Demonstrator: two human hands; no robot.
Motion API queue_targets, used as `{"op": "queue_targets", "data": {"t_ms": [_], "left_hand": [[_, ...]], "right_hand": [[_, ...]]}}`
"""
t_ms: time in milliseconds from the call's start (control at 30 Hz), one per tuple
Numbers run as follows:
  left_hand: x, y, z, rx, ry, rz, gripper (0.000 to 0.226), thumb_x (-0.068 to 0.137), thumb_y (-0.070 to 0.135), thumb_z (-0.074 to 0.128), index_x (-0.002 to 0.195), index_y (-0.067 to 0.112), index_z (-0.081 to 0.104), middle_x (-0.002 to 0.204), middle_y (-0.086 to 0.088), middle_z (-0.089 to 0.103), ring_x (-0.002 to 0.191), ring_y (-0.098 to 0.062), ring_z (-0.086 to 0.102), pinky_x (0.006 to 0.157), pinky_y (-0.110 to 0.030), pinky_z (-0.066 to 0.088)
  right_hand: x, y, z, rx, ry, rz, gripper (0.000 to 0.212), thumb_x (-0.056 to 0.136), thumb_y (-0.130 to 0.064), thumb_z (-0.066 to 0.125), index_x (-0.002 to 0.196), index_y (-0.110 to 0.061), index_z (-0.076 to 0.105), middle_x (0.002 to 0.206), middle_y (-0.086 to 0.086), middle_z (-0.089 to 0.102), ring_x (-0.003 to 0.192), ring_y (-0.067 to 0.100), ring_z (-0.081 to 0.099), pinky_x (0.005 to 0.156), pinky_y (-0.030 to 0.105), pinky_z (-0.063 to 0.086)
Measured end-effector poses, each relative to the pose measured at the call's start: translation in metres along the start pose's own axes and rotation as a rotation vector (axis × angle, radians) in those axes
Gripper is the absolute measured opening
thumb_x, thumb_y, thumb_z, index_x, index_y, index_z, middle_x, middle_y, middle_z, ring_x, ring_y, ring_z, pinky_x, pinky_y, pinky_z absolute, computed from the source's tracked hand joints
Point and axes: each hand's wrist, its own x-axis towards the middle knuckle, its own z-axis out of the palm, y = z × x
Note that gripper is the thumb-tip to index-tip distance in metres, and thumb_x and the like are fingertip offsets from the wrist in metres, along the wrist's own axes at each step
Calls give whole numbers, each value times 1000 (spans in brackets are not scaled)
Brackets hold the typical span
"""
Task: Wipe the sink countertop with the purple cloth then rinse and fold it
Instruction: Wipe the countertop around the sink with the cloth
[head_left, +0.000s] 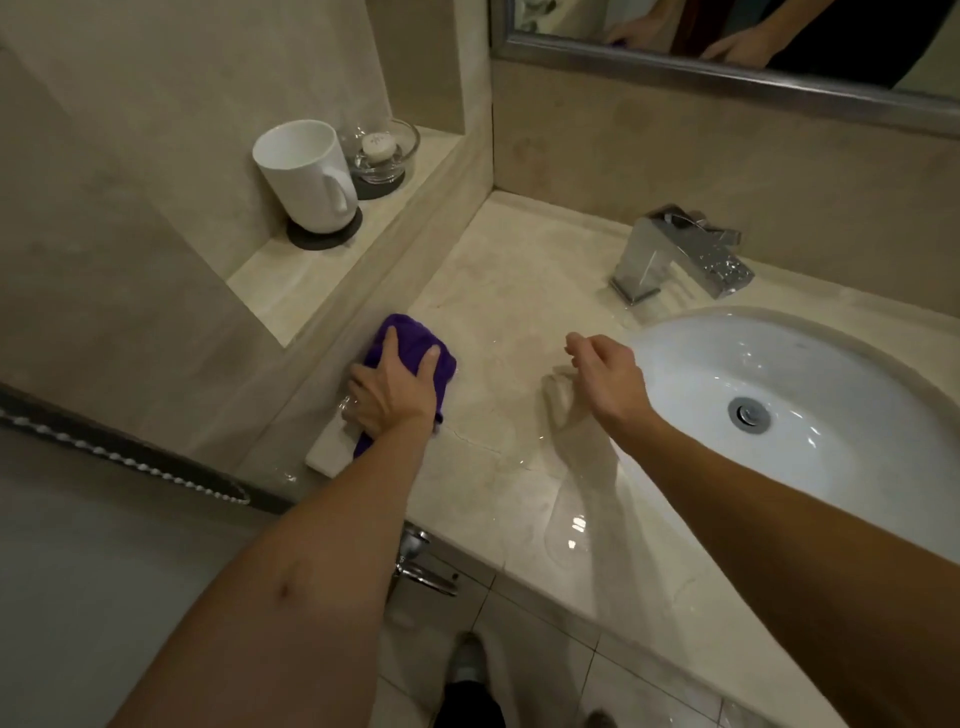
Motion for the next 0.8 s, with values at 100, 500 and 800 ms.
{"op": "queue_targets", "data": {"t_ms": [100, 500, 800], "left_hand": [[6, 13, 9, -6, -13, -1, 76, 91, 72, 44, 157, 42, 20, 142, -23, 37, 124, -43, 47, 99, -56, 41], [-29, 49, 36, 48, -59, 160, 70, 94, 69, 41, 156, 39, 27, 136, -22, 45, 114, -44, 56, 92, -49, 47], [-99, 102, 75, 38, -137, 272, 67, 95, 68, 42, 155, 39, 29, 128, -19, 49, 107, -41, 60, 86, -46, 50]], "right_hand": [[4, 10, -13, -45, -2, -40, 39, 101, -45, 49, 104, -11, 69, 103, 1, 70, 99, 23, 62, 78, 32, 43], [2, 38, -61, -60, 88, -33, 39, 102, -43, 48, 116, -13, 68, 115, 1, 67, 107, 21, 59, 87, 32, 39], [-20, 66, -109, 6, 161, 7, 32, 102, -43, 51, 110, -16, 66, 114, -2, 67, 105, 16, 59, 87, 30, 39]]}}
